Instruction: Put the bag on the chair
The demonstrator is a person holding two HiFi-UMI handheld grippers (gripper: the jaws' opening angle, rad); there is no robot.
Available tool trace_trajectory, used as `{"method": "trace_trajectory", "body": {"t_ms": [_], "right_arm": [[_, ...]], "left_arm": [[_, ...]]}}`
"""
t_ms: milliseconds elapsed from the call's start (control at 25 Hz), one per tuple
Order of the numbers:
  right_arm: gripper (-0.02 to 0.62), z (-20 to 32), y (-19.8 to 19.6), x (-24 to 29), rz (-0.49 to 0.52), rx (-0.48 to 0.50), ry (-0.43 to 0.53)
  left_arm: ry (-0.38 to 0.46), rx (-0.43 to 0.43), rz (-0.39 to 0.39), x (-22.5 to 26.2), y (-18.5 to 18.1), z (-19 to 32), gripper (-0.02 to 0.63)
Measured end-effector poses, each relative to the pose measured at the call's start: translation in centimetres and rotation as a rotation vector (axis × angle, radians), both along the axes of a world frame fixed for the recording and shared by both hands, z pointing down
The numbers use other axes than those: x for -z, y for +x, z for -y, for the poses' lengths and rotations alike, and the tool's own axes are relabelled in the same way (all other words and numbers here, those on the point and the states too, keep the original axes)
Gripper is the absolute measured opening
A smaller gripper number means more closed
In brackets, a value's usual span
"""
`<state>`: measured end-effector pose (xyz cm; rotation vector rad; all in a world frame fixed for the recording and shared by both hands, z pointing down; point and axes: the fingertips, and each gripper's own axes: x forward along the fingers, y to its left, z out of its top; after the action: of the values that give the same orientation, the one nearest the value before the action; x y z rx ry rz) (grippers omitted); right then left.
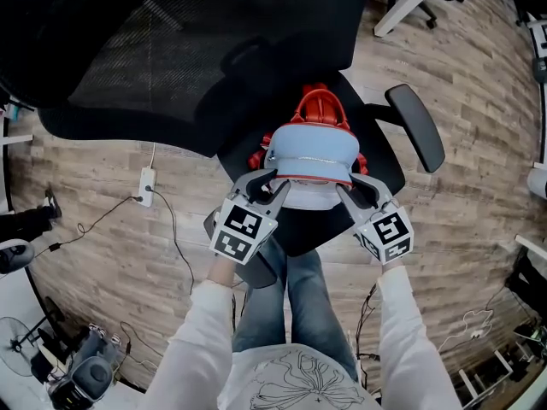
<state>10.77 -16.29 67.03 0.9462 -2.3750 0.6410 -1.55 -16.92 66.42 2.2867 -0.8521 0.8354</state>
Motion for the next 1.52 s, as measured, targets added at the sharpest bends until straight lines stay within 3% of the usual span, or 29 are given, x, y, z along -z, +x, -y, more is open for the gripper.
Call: {"method": "trace_trajectory", "body": {"t_ms": [200,320,600,680,800,960,1240,1520], "right_arm": [[0.129,0.4,1.4,-0.4,-0.021,-0.011,-0.004],[0.193,0.4,1.7,1.0,0.006,-0.052,0.008],[0.206,1.2,1.9,6.6,0.082,-0.121,0.090],[0.201,1.8,2.3,8.9,0.109,-0.165,0.129],[0.116,2.7,3.0,12.4,0.120,-0.228,0.209],[0.080,3.6,3.6,17.1,0.104,-0.278,0.310],[0.080,4.8,4.8,24.0,0.099,-0.389,0.431],[0.064,5.1,4.0,30.4,0.099,-0.441,0.535]], "left_arm": [[-0.001,0.034,-0.048,-0.1,0.6,0.6,0.117],[0.012,0.026,-0.046,0.7,0.5,0.4,0.131],[0.122,0.088,-0.115,6.7,0.0,2.5,0.149],[0.164,0.082,-0.118,8.8,0.3,3.0,0.149],[0.232,0.081,-0.124,12.2,0.8,3.7,0.149],[0.321,0.114,-0.144,17.3,1.3,4.3,0.147],[0.450,0.197,-0.155,24.6,1.3,5.4,0.121],[0.584,0.321,-0.264,32.8,-0.1,5.5,0.080]]}}
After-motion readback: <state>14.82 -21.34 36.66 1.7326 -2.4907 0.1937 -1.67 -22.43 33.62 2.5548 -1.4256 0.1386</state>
